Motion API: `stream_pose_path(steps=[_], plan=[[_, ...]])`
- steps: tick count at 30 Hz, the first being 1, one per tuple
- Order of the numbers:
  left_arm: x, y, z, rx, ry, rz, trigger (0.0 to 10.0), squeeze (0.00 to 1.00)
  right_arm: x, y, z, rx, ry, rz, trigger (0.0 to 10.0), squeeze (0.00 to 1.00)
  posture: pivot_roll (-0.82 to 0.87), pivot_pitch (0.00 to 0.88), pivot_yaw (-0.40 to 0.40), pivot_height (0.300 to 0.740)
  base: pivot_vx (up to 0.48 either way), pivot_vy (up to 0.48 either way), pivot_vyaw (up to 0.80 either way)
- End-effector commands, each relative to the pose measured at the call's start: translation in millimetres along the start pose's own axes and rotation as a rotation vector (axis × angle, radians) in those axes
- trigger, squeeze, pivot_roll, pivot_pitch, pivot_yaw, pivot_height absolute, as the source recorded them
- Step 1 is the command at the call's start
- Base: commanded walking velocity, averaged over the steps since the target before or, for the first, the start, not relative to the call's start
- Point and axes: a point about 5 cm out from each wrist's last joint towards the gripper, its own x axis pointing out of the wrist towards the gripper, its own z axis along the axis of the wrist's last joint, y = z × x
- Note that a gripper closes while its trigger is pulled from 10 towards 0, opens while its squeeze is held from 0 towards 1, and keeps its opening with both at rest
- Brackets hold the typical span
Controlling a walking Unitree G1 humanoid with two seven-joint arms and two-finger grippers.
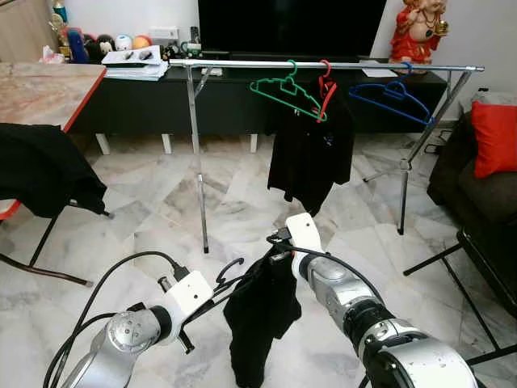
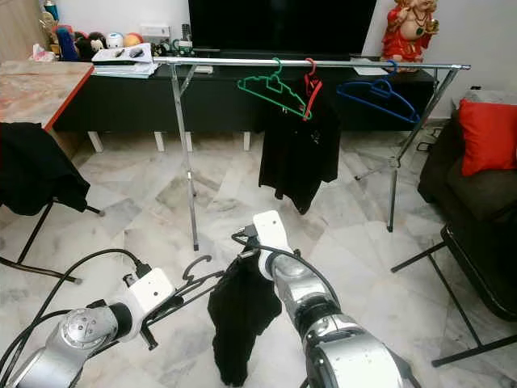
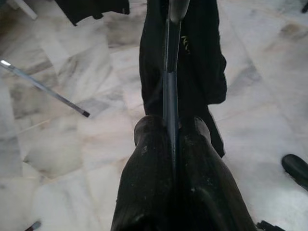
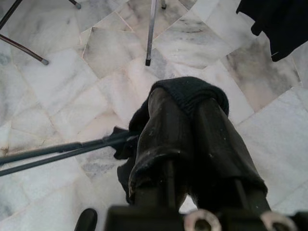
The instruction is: Hang hanger
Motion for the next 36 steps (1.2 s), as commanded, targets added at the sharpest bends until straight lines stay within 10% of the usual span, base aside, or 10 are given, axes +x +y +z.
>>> stream_pose_path(steps=[1, 20, 36], plan=[[-2.2, -6.4, -0.1, -0.006, -0.001, -0.057, 10.0, 0.00, 0.3, -0.9, 13.2, 0.001, -0.038, -0.001, 10.0, 0.00, 0.15, 0.085, -0.097, 0.740, 0.000, 0.000, 0.00], [-8.9, -24.9, -4.1, 0.016, 0.003, -0.228, 10.0, 0.00, 0.3, -1.2, 14.2, -0.009, -0.039, -0.002, 10.0, 0.00, 0.16, 0.074, -0.104, 0.740, 0.000, 0.000, 0.00], [-3.2, -15.9, -12.9, 0.038, 0.085, -0.138, 10.0, 0.00, -0.1, -3.4, 15.1, -0.017, -0.039, -0.006, 10.0, 0.00, 0.15, 0.078, -0.110, 0.740, 0.000, 0.000, 0.00]])
